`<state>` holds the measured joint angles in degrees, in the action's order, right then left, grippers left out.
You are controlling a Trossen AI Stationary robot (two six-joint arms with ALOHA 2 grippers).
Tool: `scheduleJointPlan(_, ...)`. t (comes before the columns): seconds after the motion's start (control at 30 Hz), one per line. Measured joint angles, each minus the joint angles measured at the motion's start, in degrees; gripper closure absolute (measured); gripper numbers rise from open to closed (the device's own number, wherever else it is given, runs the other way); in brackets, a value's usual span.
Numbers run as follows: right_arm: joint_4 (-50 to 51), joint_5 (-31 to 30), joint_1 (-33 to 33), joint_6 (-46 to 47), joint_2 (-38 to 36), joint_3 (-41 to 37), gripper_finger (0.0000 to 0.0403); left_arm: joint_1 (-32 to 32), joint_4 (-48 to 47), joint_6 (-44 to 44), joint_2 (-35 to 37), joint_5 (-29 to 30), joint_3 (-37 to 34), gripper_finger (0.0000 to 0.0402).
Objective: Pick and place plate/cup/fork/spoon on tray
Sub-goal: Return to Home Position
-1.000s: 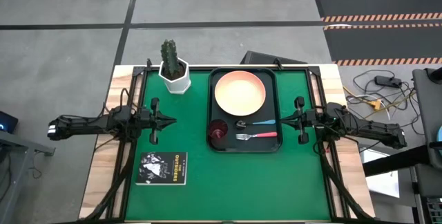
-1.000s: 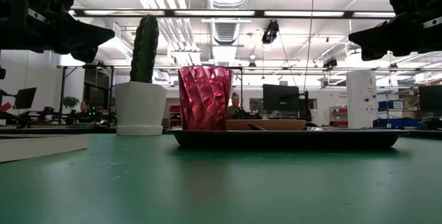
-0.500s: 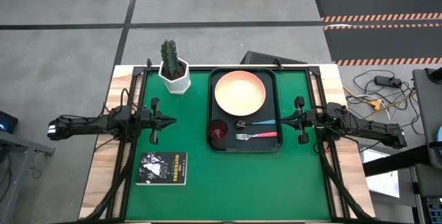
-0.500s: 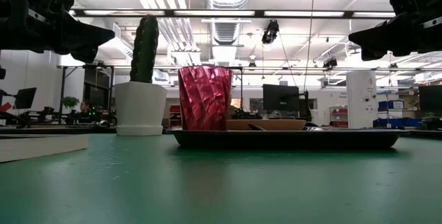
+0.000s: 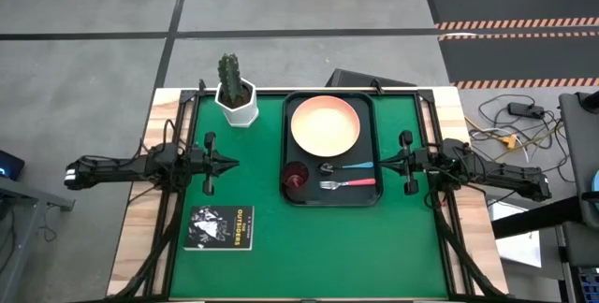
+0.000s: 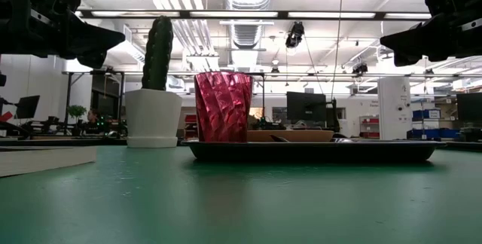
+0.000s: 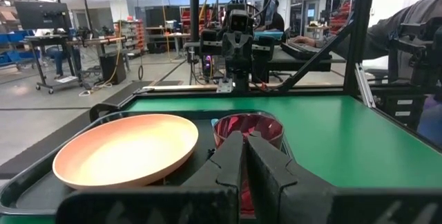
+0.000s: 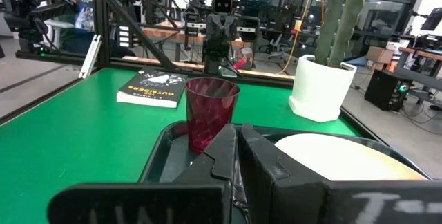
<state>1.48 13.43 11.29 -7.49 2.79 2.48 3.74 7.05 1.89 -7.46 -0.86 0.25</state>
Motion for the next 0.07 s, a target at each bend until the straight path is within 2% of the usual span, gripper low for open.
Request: scheduleJointPlan(0.07, 0.0, 0.0, 0.0, 0.0, 0.0, 0.0, 0.0394, 0.0, 0.0, 0.0, 0.1, 0.0, 0.0, 0.0402)
